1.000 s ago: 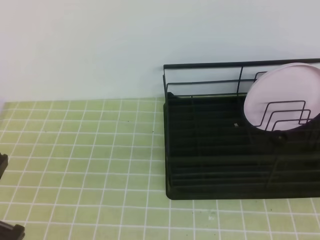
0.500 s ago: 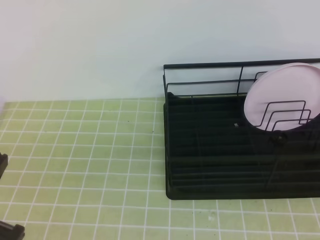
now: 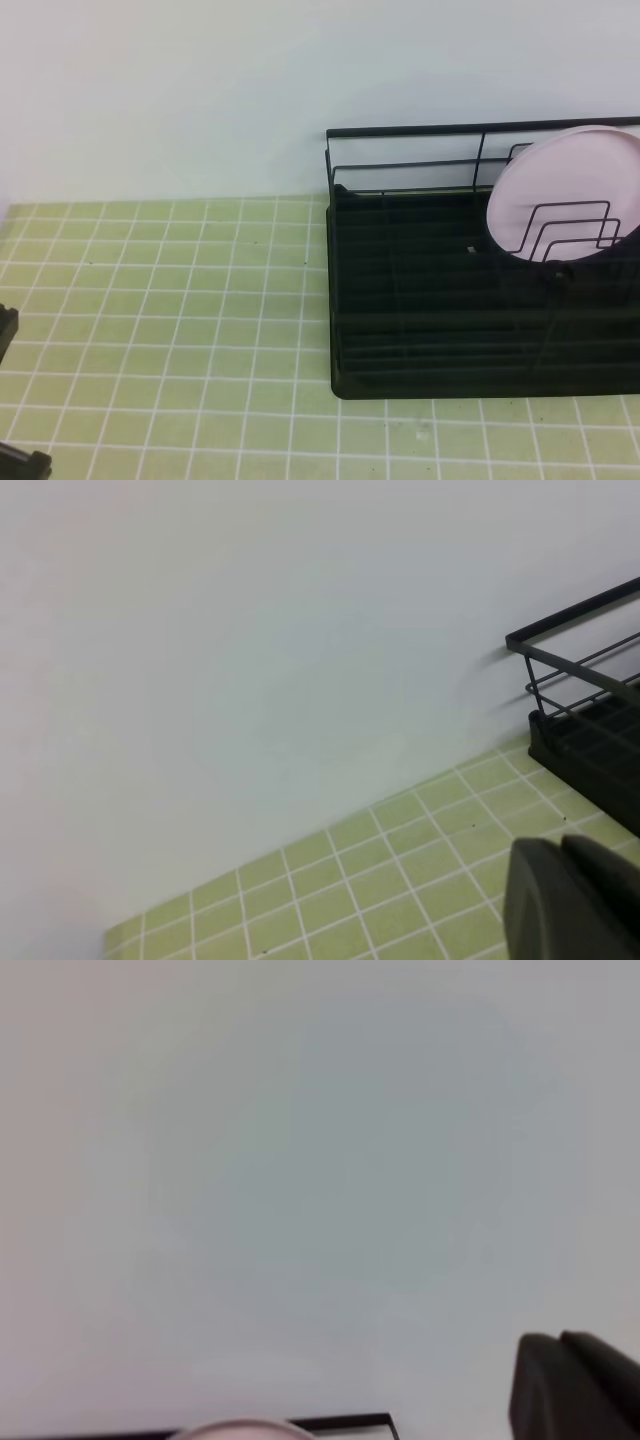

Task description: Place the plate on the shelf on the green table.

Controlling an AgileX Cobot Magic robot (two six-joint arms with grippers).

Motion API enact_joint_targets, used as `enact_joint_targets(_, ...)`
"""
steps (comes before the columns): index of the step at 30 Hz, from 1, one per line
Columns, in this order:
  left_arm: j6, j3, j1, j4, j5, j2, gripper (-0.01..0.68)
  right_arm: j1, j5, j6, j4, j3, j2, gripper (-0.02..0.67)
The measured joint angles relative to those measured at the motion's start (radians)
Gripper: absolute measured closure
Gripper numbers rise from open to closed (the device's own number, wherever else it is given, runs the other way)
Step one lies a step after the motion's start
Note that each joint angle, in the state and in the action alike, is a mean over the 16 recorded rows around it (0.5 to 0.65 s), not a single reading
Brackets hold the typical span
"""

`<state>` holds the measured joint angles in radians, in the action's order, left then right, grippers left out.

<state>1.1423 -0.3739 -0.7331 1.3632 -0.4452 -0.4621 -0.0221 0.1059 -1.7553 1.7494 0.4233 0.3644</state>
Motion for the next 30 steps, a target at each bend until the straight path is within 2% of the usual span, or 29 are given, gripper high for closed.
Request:
enact_joint_targets(10, 0.000, 0.000, 0.000, 0.000, 0.009, 0.000, 0.673, 0.000, 0.069, -0.033, -0.012, 0.004, -0.056, 0.649)
enact_joint_targets(14, 0.000, 0.000, 0.000, 0.000, 0.010, 0.000, 0.673, 0.000, 0.063, -0.019, -0.112, 0.004, -0.051, 0.649)
enact_joint_targets(17, 0.000, 0.000, 0.000, 0.000, 0.011, 0.000, 0.673, 0.000, 0.037, 0.061, -0.249, 0.004, -0.051, 0.649)
enact_joint_targets(22, 0.000, 0.000, 0.000, 0.000, 0.011, 0.000, 0.673, 0.000, -0.069, 0.365, -0.615, 0.004, -0.076, 0.649)
enact_joint_targets(30, 0.000, 0.000, 0.000, 0.000, 0.011, 0.000, 0.673, 0.000, -0.397, 1.057, -1.294, -0.001, -0.171, 0.649)
